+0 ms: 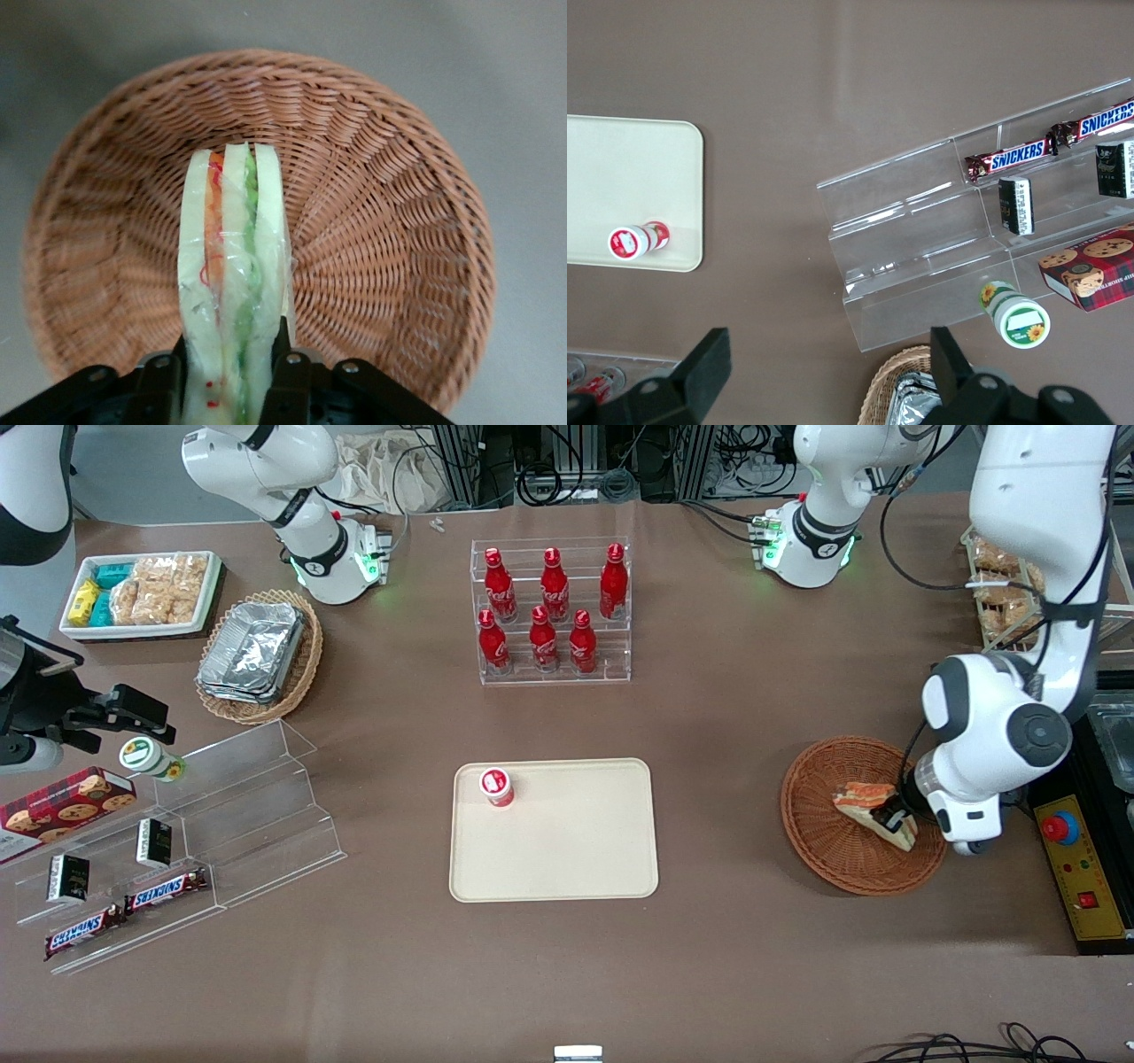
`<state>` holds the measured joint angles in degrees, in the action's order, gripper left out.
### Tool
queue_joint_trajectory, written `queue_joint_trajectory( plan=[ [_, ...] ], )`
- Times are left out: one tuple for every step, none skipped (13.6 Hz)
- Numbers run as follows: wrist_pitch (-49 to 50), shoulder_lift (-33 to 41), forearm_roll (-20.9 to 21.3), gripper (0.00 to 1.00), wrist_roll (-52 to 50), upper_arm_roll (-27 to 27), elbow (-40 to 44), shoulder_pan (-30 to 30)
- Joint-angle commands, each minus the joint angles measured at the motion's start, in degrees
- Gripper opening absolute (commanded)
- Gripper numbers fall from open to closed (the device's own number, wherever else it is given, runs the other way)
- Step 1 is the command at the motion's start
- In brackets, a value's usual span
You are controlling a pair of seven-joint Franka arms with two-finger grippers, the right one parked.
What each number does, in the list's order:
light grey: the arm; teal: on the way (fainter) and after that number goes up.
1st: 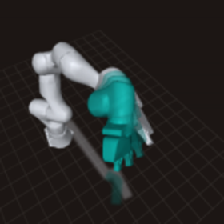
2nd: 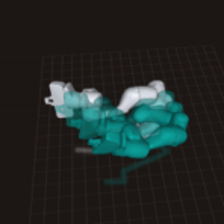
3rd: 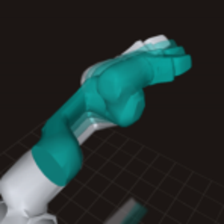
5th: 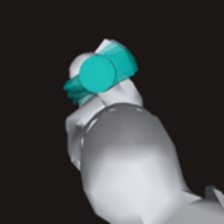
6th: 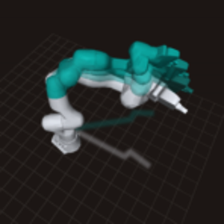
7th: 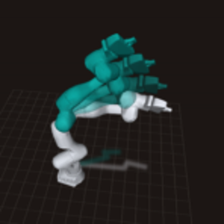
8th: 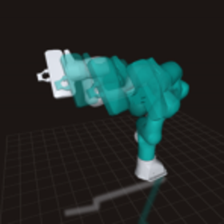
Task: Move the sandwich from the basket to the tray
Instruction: 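Close the left gripper on the sandwich and lift it, then carry the held sandwich from the basket over to the cream tray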
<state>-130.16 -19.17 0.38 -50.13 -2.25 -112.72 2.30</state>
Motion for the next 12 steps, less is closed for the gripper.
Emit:
queue_joint_trajectory(
  plan=[
    [13.82, 3.26, 0.23, 0.04, -2.51, -0.47, 7.92, -0.36],
    [19.45, 3.35, 0.23, 0.01, -2.86, -0.65, 11.87, -0.54],
    [24.99, 3.27, 0.06, 0.01, -2.87, -1.43, 16.18, -0.54],
    [29.83, 3.18, -0.12, 0.01, -2.87, -2.22, 20.22, -0.54],
    [33.62, 3.09, -0.47, 0.01, -2.87, -2.41, 23.83, -0.54],
    [36.27, 3.09, -0.65, 0.0, -2.87, -2.76, 26.56, -0.54],
    [38.38, 3.26, -0.65, 0.0, -2.78, -4.24, 28.76, -0.54],
    [40.14, 3.27, -0.73, 0.0, -2.78, -5.91, 30.18, -0.54],
    [41.21, 3.35, -0.65, 0.0, -2.95, -8.01, 30.89, -0.54],
    [41.39, 3.27, -0.56, 0.0, -2.96, -10.21, 30.98, -0.54],
    [41.39, 3.18, -0.3, 0.0, -2.61, -12.14, 30.98, -0.54],
    [41.39, 2.74, 0.31, 0.0, -2.34, -14.43, 31.07, -0.54]
  ],
)
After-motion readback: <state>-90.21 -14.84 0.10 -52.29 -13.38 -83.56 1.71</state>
